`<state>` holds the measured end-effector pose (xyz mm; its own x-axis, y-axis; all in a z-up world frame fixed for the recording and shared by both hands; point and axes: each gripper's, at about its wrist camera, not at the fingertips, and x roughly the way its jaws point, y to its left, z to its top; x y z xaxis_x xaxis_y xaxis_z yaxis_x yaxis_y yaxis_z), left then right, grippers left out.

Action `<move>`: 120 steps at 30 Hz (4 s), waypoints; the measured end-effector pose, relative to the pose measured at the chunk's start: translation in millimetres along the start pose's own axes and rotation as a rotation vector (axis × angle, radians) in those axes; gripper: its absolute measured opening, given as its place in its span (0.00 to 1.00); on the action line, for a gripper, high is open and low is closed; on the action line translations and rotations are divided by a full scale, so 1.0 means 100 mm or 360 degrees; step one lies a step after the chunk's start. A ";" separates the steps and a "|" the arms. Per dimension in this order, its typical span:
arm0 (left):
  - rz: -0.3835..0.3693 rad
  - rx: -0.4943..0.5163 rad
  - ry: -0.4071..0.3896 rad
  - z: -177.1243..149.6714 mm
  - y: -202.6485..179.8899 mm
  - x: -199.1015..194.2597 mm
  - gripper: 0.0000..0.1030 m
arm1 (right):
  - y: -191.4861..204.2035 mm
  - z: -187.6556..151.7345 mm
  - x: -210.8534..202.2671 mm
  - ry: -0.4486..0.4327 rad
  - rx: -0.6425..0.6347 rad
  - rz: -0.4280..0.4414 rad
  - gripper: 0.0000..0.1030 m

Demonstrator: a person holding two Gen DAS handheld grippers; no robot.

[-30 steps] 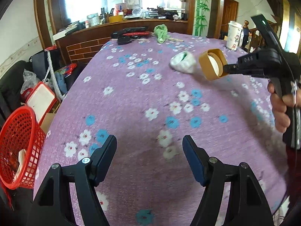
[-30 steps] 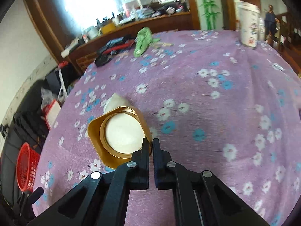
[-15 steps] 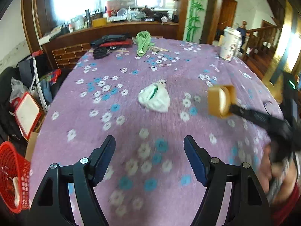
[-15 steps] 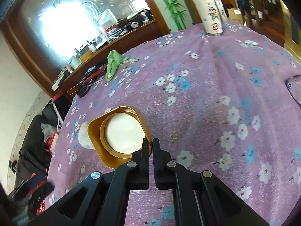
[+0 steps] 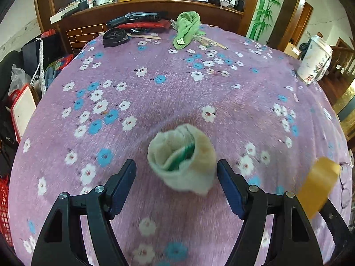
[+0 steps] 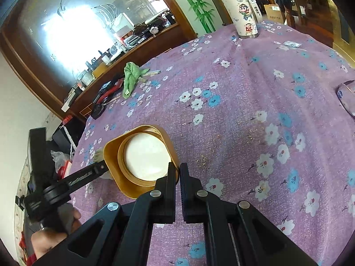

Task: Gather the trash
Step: 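Grasp the yellow container with the right tool while the left tool grasps the white cloth, then lift the white cloth and yellow container and carry them toward the wastebasket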

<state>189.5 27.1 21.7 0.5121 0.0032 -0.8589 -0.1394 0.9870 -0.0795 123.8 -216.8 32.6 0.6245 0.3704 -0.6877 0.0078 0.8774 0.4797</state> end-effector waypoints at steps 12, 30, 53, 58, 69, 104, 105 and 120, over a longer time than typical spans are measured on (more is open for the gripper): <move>-0.0122 0.0045 -0.0119 -0.32 0.23 -0.21 0.38 | 0.16 -0.06 0.09 0.0045 -0.0110 0.0007 0.04; 0.0107 0.0158 -0.0471 -0.82 0.44 -0.60 0.38 | 0.48 -0.26 0.19 0.0110 -0.0320 0.0036 0.04; 0.0258 0.0247 -0.0680 -0.89 0.34 -0.78 0.38 | 0.59 -0.37 0.23 0.0127 -0.0408 0.0024 0.04; 0.0265 0.0247 -0.0690 -0.90 0.34 -0.79 0.38 | 0.59 -0.38 0.22 0.0118 -0.0412 0.0025 0.04; 0.0278 0.0251 -0.0710 -0.89 0.35 -0.82 0.38 | 0.64 -0.38 0.20 0.0112 -0.0426 0.0047 0.04; 0.0319 0.0224 -0.0777 -0.89 0.38 -0.91 0.39 | 0.68 -0.41 0.21 0.0105 -0.0451 0.0066 0.04; 0.0312 0.0215 -0.0775 -0.88 0.40 -0.92 0.39 | 0.68 -0.41 0.22 0.0106 -0.0452 0.0070 0.04; 0.0404 -0.0017 -0.0822 -0.79 0.73 -0.98 0.39 | 0.85 -0.53 0.20 0.0121 -0.0524 0.0094 0.04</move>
<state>62.1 86.2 60.4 0.8087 0.3204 -0.4934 -0.3191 0.9435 0.0895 96.0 -119.0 30.4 0.5560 0.4345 -0.7085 -0.2871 0.9004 0.3269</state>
